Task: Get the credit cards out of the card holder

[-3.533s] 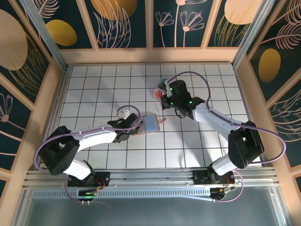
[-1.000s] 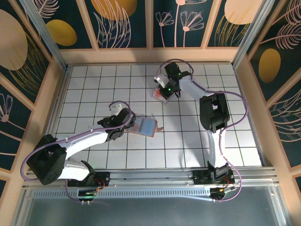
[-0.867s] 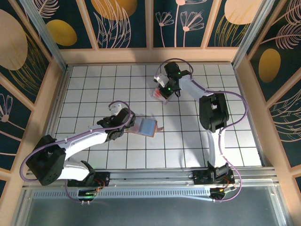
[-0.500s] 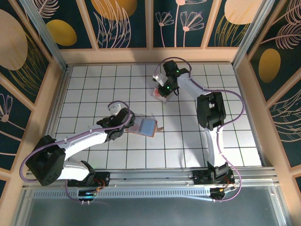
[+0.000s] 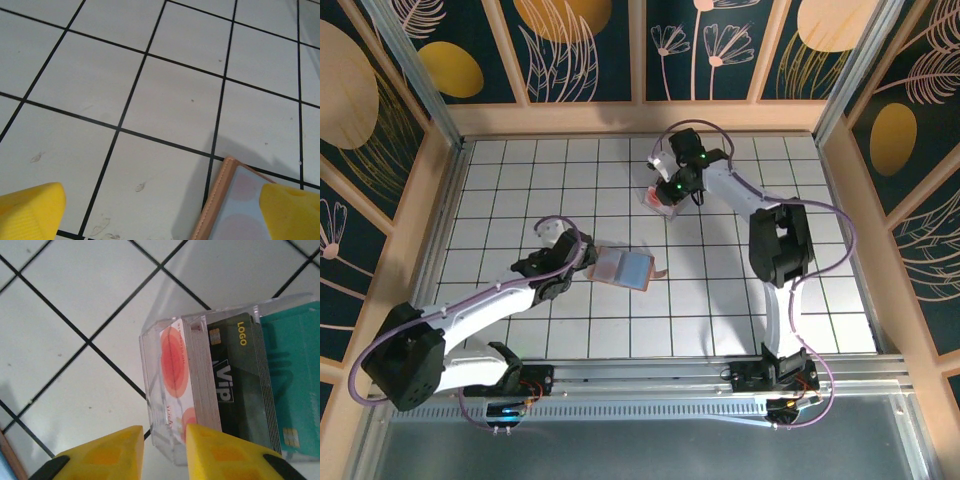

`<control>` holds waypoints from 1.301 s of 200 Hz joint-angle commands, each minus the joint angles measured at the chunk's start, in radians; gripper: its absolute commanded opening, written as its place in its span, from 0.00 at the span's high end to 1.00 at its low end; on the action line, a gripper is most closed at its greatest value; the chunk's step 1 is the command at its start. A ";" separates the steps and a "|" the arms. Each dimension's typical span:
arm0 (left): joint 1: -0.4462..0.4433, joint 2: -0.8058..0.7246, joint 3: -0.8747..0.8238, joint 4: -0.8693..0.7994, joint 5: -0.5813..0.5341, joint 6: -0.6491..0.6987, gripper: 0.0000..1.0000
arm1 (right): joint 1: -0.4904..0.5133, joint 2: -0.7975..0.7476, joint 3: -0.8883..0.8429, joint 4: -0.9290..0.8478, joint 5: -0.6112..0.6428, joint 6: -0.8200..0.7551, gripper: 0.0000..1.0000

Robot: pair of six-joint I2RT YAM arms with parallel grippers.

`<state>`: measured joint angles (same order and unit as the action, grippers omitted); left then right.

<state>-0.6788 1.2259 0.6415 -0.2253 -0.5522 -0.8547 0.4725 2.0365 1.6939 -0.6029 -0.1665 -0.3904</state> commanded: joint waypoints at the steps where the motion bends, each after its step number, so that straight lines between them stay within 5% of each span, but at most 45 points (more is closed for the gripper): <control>1: 0.039 -0.039 -0.032 0.043 0.036 -0.043 0.01 | 0.066 -0.115 -0.096 0.139 0.134 0.145 0.66; 61: 0.120 -0.158 -0.098 0.041 0.033 -0.087 0.01 | 0.252 -0.224 -0.283 0.187 0.349 0.661 0.58; 100: 0.145 -0.227 -0.141 0.041 0.008 -0.087 0.01 | 0.355 -0.215 -0.332 0.178 0.412 0.829 0.49; 172: 0.188 -0.258 -0.162 0.037 -0.011 -0.059 0.01 | 0.500 -0.077 -0.268 0.172 0.459 0.887 0.49; 260: 0.196 -0.202 -0.156 0.057 0.044 -0.055 0.01 | 0.545 0.010 -0.244 0.176 0.364 0.847 0.53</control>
<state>-0.4896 1.0111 0.4927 -0.1848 -0.5240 -0.9180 0.9951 2.0090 1.4200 -0.4183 0.2142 0.4732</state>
